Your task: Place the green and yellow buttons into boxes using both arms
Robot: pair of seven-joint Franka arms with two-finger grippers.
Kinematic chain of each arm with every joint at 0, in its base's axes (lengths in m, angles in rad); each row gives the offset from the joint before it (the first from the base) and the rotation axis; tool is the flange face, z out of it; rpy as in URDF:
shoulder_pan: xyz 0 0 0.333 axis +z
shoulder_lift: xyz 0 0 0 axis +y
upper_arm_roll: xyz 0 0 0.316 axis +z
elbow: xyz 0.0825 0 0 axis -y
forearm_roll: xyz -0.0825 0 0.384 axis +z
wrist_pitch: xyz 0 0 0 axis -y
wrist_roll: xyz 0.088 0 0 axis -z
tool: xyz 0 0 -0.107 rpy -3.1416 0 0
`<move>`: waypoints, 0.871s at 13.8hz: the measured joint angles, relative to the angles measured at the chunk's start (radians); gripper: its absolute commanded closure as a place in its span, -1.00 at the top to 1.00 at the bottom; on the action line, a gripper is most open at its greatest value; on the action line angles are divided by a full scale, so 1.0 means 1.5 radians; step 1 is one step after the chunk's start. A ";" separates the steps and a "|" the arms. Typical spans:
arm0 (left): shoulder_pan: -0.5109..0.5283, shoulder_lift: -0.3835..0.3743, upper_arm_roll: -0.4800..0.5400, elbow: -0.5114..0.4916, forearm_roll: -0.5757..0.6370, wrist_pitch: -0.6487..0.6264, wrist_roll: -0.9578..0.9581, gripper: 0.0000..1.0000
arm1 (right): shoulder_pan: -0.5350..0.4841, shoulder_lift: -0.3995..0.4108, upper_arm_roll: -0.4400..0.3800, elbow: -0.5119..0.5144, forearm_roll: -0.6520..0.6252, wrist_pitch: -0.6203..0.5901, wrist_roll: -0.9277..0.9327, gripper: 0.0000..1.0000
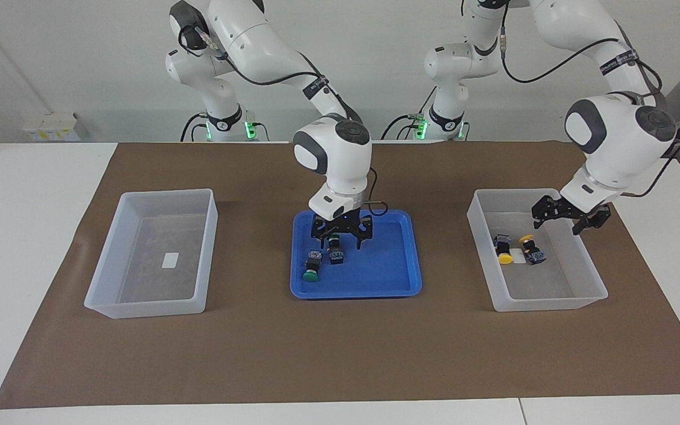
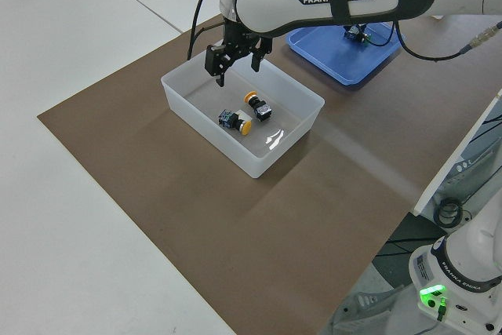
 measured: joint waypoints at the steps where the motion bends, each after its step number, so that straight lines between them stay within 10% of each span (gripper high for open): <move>1: -0.010 -0.001 -0.001 0.039 0.010 -0.050 -0.019 1.00 | -0.002 0.001 -0.001 -0.011 0.000 0.014 0.000 1.00; 5: -0.044 -0.010 -0.006 0.134 0.025 -0.187 -0.065 1.00 | -0.006 0.001 -0.001 -0.030 -0.001 0.021 0.000 1.00; 10: -0.083 -0.080 -0.019 0.159 0.025 -0.254 -0.135 1.00 | -0.005 -0.001 0.002 -0.035 -0.009 0.021 0.000 -0.72; 12: -0.100 -0.097 -0.023 0.157 0.025 -0.263 -0.159 1.00 | -0.004 -0.002 0.002 -0.036 -0.015 0.021 0.000 -1.00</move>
